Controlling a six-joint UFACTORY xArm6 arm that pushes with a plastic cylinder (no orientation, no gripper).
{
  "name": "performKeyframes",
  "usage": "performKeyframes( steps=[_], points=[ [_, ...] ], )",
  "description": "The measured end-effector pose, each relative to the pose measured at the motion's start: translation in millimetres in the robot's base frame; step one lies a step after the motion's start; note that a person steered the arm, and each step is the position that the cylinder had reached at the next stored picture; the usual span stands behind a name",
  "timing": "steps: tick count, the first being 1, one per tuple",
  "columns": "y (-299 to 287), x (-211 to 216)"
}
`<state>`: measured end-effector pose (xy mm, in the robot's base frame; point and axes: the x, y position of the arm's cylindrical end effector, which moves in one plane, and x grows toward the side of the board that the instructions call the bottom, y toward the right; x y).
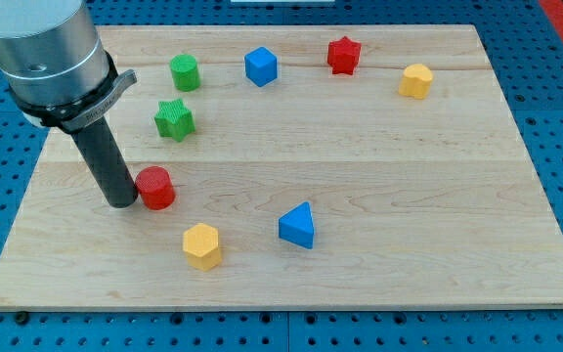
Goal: Push red star along with the blue cube to the right of green circle
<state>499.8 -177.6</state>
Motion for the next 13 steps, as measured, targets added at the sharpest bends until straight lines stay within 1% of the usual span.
performKeyframes(
  steps=[1,2,3,4,5,6,7,8,10,11,12,13],
  points=[
    [-21,10],
    [-38,60],
    [7,68],
    [39,40],
    [83,4],
    [134,-8],
    [169,-36],
    [171,-46],
    [180,-47],
    [208,-47],
    [254,-63],
    [239,-113]
  ],
)
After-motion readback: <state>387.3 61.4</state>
